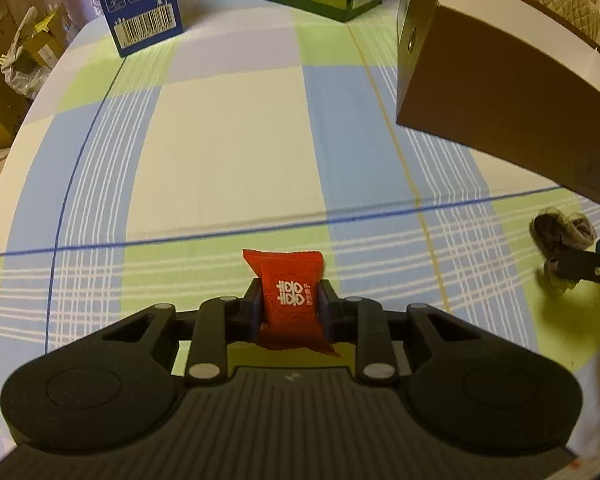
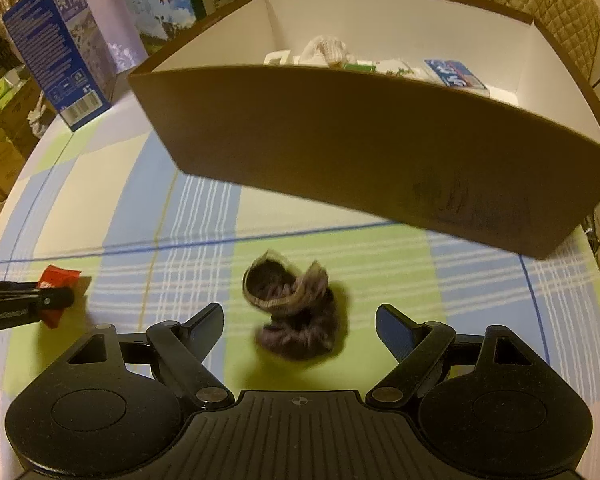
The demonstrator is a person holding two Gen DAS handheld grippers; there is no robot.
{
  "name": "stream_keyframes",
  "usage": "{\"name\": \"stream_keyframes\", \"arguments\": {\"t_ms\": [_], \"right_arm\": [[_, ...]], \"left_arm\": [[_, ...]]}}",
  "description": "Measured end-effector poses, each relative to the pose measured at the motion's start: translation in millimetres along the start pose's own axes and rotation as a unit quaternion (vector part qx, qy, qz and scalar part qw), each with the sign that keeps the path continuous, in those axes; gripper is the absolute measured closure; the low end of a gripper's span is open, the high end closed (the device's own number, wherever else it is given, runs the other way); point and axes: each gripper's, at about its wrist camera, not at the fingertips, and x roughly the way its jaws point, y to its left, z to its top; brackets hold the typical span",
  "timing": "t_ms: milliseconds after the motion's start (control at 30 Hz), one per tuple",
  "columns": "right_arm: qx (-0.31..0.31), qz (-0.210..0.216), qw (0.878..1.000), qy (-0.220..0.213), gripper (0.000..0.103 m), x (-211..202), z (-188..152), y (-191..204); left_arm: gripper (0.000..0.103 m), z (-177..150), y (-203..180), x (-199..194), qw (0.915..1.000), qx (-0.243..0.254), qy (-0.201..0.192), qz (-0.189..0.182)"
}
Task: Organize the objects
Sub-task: 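Grasp the red candy with the left tool while the right tool grasps the scrunchie, then carry the red candy and scrunchie with both tools over the brown box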
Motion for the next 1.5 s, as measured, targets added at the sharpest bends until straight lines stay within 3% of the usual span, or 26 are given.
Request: {"name": "stream_keyframes", "arguments": {"t_ms": [167,367,433,600,1500], "right_arm": [[-0.017,-0.008,1.0,-0.008,0.023,10.4,8.0,3.4],[-0.036,-0.009,0.999,-0.001,0.046,21.5,10.2,7.2],[-0.043,-0.009,0.999,0.004,0.065,24.6,9.2,7.3],[-0.036,-0.006,0.999,0.002,0.079,21.3,5.3,0.6],[-0.015,0.041,0.997,-0.06,0.083,-89.3,-15.1,5.4]], "left_arm": [[0.08,7.1,-1.6,-1.7,1.0,0.002,-0.007,-0.001],[0.08,12.7,-8.1,-3.8,0.9999,0.006,-0.013,-0.007],[0.08,13.4,-10.4,-4.7,0.9998,0.007,-0.015,-0.009],[0.08,13.2,-13.8,-9.0,0.9997,0.01,-0.019,-0.013],[0.08,8.4,-55.0,-91.4,0.9935,0.057,-0.083,-0.052]]}}
